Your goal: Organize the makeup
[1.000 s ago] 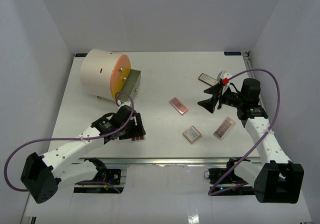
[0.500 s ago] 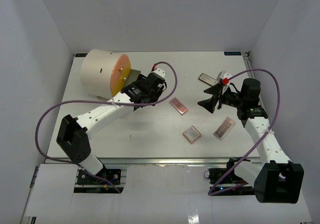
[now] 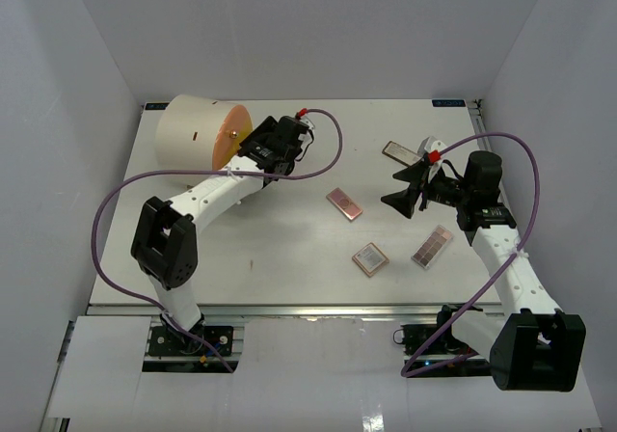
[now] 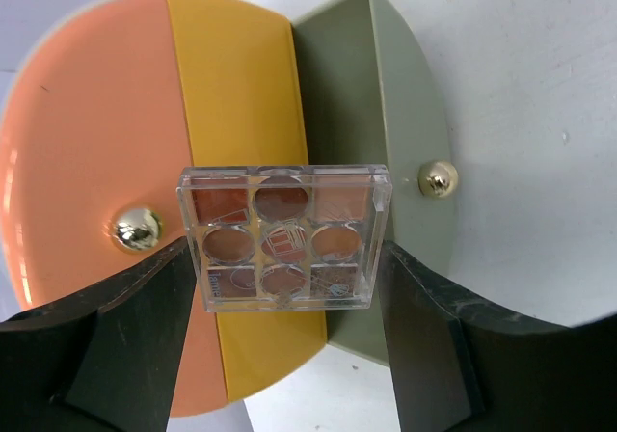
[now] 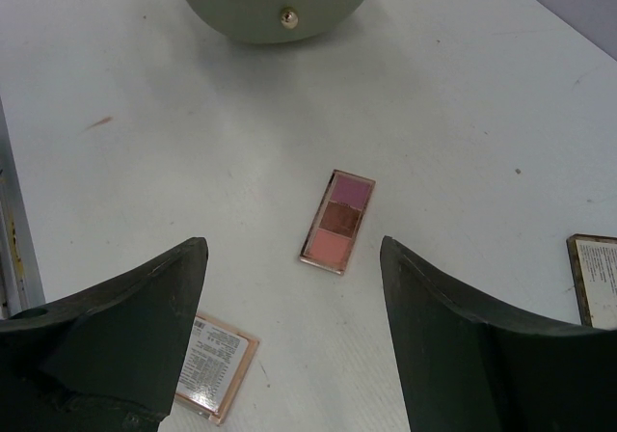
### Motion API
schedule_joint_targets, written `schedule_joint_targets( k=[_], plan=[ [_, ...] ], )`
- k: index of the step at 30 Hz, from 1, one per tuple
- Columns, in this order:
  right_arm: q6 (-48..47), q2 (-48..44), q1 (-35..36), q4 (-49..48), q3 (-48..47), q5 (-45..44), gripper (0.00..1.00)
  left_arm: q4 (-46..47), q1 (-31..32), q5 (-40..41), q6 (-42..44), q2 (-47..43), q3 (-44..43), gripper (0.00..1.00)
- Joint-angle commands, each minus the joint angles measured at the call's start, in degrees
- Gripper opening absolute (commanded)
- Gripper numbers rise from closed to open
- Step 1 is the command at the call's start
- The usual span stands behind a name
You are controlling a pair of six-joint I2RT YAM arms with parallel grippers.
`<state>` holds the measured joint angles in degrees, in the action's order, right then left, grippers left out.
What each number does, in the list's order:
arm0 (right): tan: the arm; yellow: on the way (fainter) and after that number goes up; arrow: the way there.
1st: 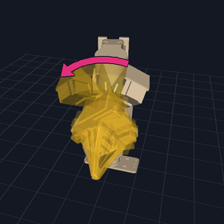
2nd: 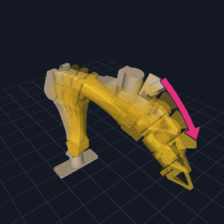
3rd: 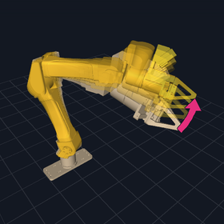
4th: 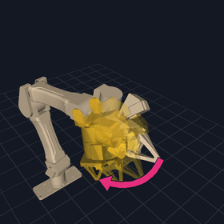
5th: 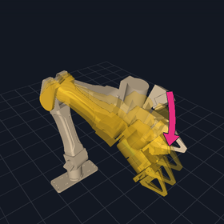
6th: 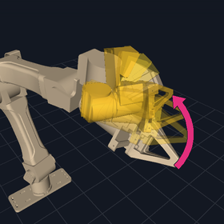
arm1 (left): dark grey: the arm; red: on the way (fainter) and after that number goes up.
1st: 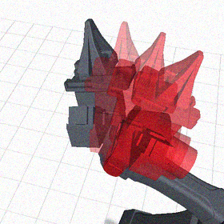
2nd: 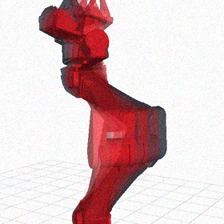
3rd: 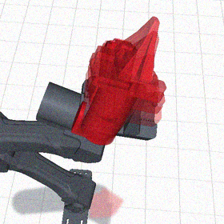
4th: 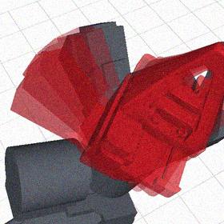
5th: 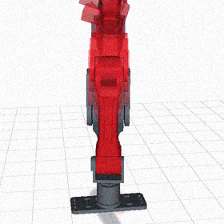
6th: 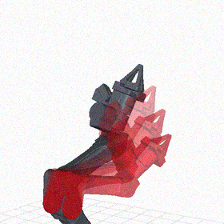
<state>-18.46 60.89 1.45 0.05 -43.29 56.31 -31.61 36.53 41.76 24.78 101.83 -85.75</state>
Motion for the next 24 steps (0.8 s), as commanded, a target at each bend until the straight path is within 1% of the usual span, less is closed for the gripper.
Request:
schedule_joint_targets(
  k=[1, 10, 13, 16, 19, 21, 23, 24],
  plan=[
    [-0.7, 0.2, -0.38, -0.58, -1.1, 0.99, 0.79, 3.44, -0.35, 1.6, 3.3, -0.04, -1.29, 0.04],
    [-0.79, 0.37, -0.37, -0.49, -1.18, 0.99, 0.79, 5.74, -0.7, 3.2, 2.44, 0.41, 0.29, 0.04],
    [-0.79, 0.39, -0.31, -0.49, -1.1, 1.01, 0.79, 5.46, -0.6, -0.48, -0.12, -0.49, 0.95, 0.05],
    [-0.79, 0.66, -0.31, -0.49, -1.1, 1.17, 0.79, 5.13, -0.61, -7.45, -2.5, -2.04, 0.8, 0.06],
    [-0.79, 0.72, -0.38, -0.49, -1.1, 1.1, 0.79, 5.33, -0.8, -9.61, -3.0, -2.14, -0.37, 0.06],
    [-0.79, 0.72, -0.31, -0.49, -1.1, 1.08, 0.79, 6.55, -0.93, -7.68, -2.37, -1.38, -1.25, 0.06],
    [-0.79, 0.72, -0.31, -0.49, -1.1, 0.99, 0.79, 9.75, -1.02, -1.63, -1.28, 0.22, -1.18, 0.03],
    [-0.79, 0.66, -0.31, -0.49, -1.1, 0.99, 0.79, 10.43, -1.02, -0.16, -0.75, 0.77, -1.41, 0.01]
  ],
)
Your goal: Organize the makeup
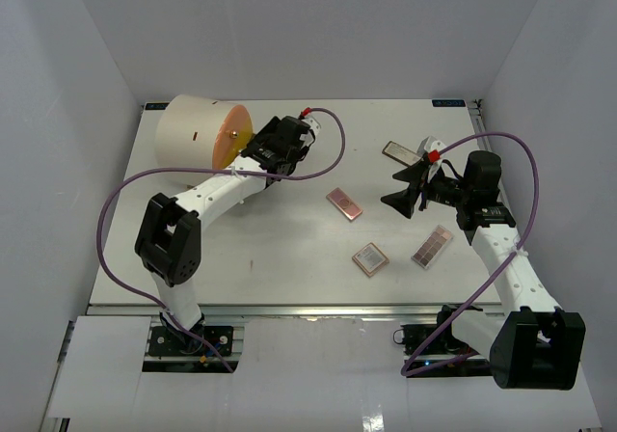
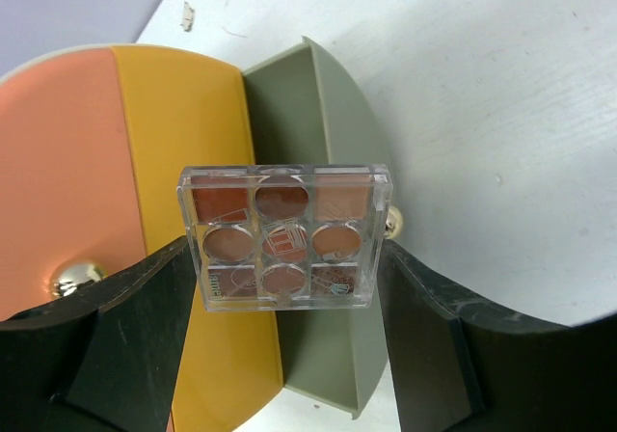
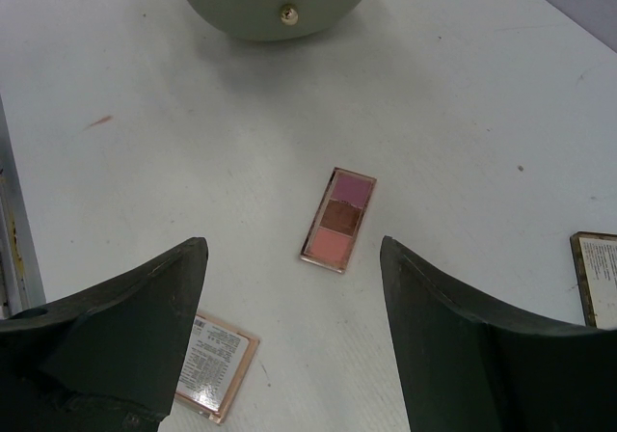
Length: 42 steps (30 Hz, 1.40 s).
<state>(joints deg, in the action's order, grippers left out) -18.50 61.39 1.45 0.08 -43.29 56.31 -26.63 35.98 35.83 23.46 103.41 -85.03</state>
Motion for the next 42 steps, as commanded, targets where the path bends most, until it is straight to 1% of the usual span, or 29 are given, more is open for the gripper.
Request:
schedule_joint_targets(
  k=[1, 3, 8, 16, 23, 25, 26, 27, 31, 34, 38, 41, 42],
  plan=[
    [-0.75, 0.1, -0.31, -0.52, -1.1, 0.99, 0.79, 5.97, -0.44, 7.36, 0.89, -0.04, -2.34, 0.0],
    [-0.82, 0.04, -0.31, -0.52, -1.1, 0.99, 0.79, 6.72, -0.46, 10.88, 1.06, 2.08, -2.98, 0.0],
    [-0.87, -0.05, -0.4, -0.4, -1.13, 0.99, 0.79, 9.32, -0.71, 15.19, 1.71, 4.82, -3.8, 0.01],
    [-1.18, -0.05, -0.4, -0.17, -1.28, 1.09, 0.79, 13.4, -1.26, 19.96, 5.28, 8.82, -5.43, 0.07],
    [-1.27, -0.22, -0.4, -0.16, -1.36, 1.16, 0.79, 16.33, -1.26, 22.23, 7.89, 10.92, -6.02, 0.15],
    [-1.27, -0.13, -0.4, -0.16, -1.36, 1.17, 0.79, 16.34, -1.35, 22.27, 7.82, 11.11, -5.93, 0.3],
    [-1.27, -0.13, -0.4, -0.16, -1.36, 1.17, 0.79, 16.29, -1.35, 22.32, 7.77, 11.11, -5.82, 0.34],
    [-1.31, -0.13, -0.4, -0.16, -1.36, 1.17, 0.79, 16.26, -1.35, 22.35, 7.74, 11.08, -5.69, 0.37],
    [-1.36, -0.05, -0.4, -0.16, -1.44, 1.17, 0.79, 16.42, -1.35, 22.61, 7.56, 10.94, -4.98, 0.4],
    [-1.36, -0.05, -0.4, -0.16, -1.36, 1.08, 0.79, 16.34, -1.35, 22.79, 7.56, 11.02, -4.97, 0.52],
    [-1.36, -0.21, -0.49, -0.16, -1.37, 1.08, 0.79, 16.34, -1.26, 22.96, 7.55, 11.02, -4.97, 0.58],
    [-1.36, -0.14, -0.57, -0.16, -1.37, 1.08, 0.79, 16.17, -1.27, 22.97, 7.47, 10.94, -4.79, 0.7],
    [-1.36, -0.22, -0.57, -0.16, -1.45, 1.08, 0.79, 16.17, -1.35, 23.05, 7.39, 10.94, -4.79, 0.72]
  ],
)
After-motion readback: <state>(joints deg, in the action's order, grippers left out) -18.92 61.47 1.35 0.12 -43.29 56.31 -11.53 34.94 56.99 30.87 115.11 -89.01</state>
